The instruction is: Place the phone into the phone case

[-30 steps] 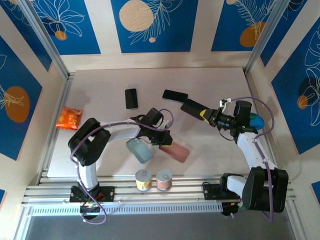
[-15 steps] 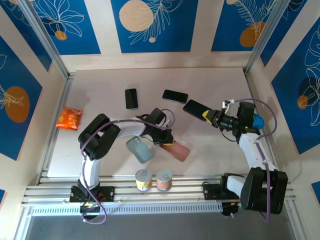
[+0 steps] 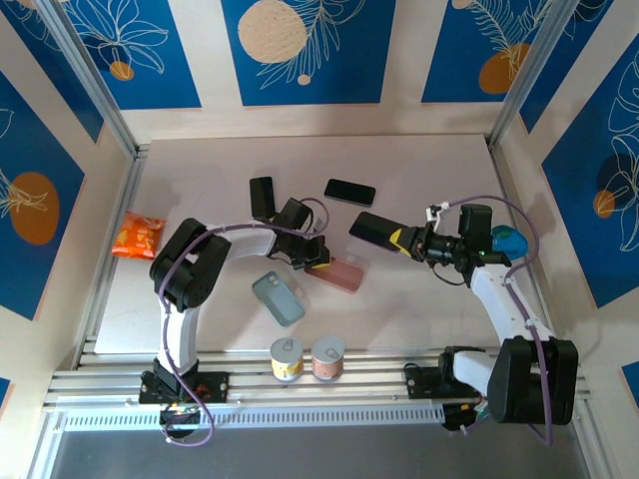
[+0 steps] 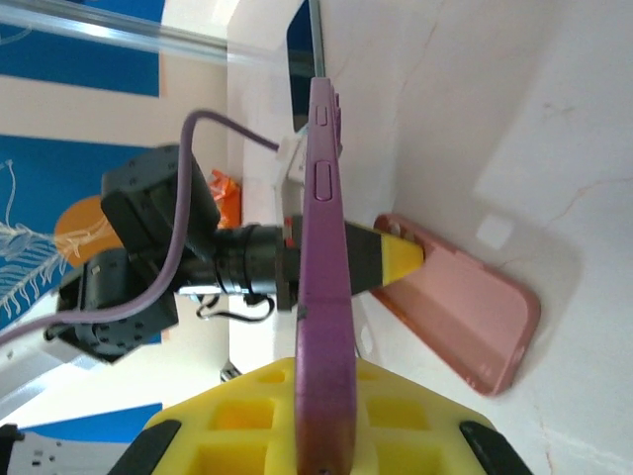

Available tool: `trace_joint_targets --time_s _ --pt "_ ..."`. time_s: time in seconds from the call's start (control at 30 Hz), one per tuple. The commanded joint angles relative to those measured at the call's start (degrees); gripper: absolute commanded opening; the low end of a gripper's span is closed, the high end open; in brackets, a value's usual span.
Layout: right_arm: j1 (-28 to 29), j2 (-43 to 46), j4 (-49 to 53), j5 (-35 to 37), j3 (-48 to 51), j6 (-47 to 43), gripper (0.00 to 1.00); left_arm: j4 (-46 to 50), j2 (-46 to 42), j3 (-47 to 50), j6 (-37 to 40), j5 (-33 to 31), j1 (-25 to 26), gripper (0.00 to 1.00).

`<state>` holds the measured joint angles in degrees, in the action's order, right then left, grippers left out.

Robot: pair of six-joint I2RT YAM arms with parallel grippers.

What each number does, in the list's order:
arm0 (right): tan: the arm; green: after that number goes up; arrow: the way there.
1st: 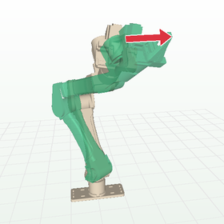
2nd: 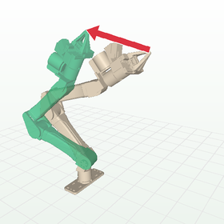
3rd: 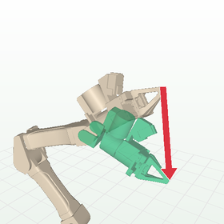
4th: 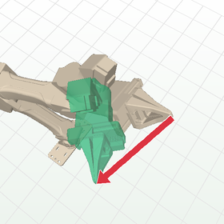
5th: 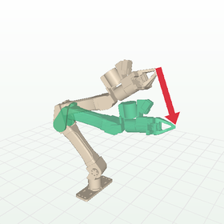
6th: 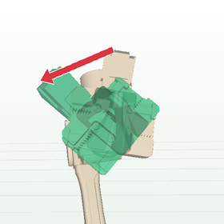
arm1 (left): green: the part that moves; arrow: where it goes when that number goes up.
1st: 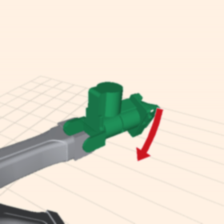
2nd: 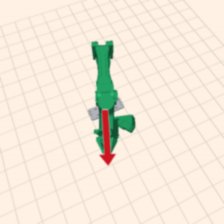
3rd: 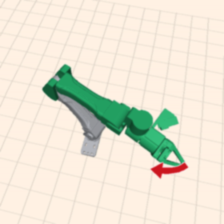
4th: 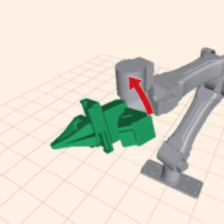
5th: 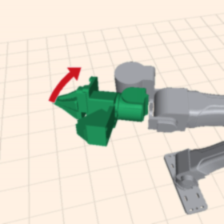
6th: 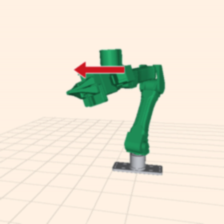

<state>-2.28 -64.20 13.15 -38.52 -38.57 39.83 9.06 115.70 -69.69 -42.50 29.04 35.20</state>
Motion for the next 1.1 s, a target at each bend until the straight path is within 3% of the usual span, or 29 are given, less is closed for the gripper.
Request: trace_joint_targets --time_s 0.0,0.27,0.47,0.6,0.7,1.07 --pt "2.40 1.63 1.57 0.35 -3.08 -2.35 0.00 1.43 0.68 -1.02 1.02 -1.83 -1.49 0.00" --pt "8.23 1.65 2.98 2.89 -2.53 -1.75 0.00 -1.93 -8.24 -0.73 -0.28 1.23 -2.63 0.00" --pt "12.65 1.32 0.92 6.34 -0.50 0.90 0.00 -2.32 -15.74 5.16 -0.30 0.96 -7.56 0.00" --pt "16.71 -0.48 -3.05 8.92 1.26 4.23 0.00 -2.44 -16.91 9.34 0.82 0.67 -10.77 0.18" --pt "20.14 -3.01 -6.47 11.69 2.20 7.03 0.00 -4.05 -16.28 11.22 1.13 0.63 -11.55 0.21" --pt "24.29 -10.38 -18.70 17.19 4.12 13.29 0.00 5.45 -11.66 7.88 8.18 -2.73 -11.56 0.12"
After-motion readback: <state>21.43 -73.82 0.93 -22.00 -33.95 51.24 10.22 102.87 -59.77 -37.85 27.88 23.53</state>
